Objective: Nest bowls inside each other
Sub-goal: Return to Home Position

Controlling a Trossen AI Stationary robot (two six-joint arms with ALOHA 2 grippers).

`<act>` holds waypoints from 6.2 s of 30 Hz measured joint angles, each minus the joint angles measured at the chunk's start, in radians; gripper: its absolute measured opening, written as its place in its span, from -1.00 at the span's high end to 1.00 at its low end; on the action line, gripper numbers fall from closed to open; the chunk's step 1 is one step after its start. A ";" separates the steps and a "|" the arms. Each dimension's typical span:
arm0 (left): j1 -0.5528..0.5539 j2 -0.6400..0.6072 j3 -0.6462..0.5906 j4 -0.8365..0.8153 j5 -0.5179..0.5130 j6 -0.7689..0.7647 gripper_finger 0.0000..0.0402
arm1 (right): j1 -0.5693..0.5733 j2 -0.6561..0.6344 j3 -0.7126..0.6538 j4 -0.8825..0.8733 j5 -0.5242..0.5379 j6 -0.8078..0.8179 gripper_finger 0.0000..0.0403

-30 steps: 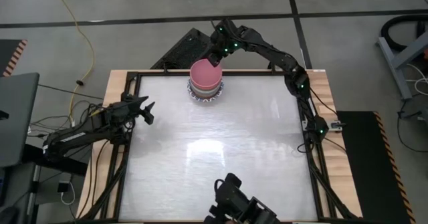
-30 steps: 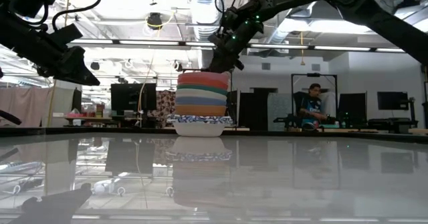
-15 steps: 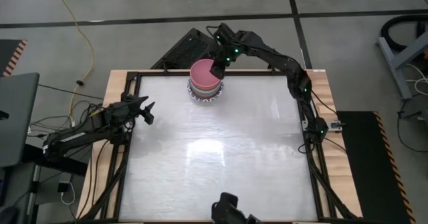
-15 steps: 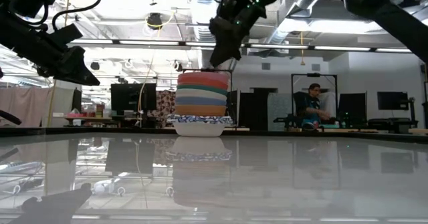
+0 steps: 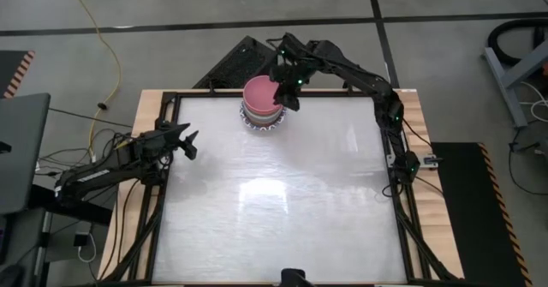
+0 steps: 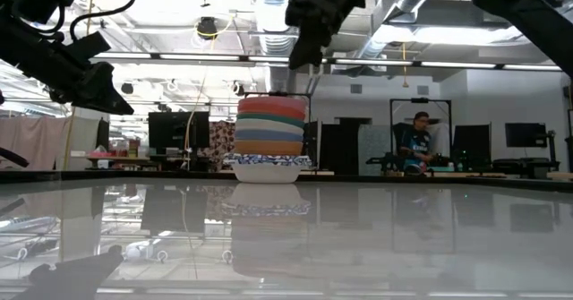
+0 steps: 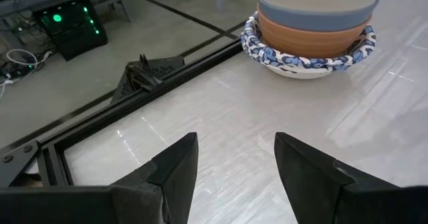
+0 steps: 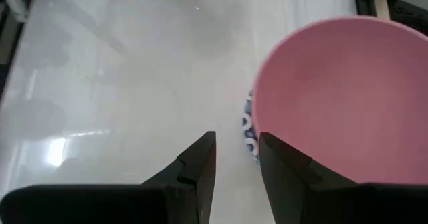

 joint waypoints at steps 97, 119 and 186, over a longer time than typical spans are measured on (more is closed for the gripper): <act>0.000 -0.003 0.000 0.398 0.903 -0.040 0.06 | 0.301 -1.611 -2.012 1.426 0.197 0.510 0.50; -0.001 -0.015 -0.195 0.579 0.892 -0.088 0.06 | 0.406 -2.066 -2.325 1.370 0.365 0.566 0.50; -0.036 -0.015 -0.198 0.519 0.587 -0.088 0.06 | 0.461 -1.990 -2.327 1.271 0.514 0.394 0.50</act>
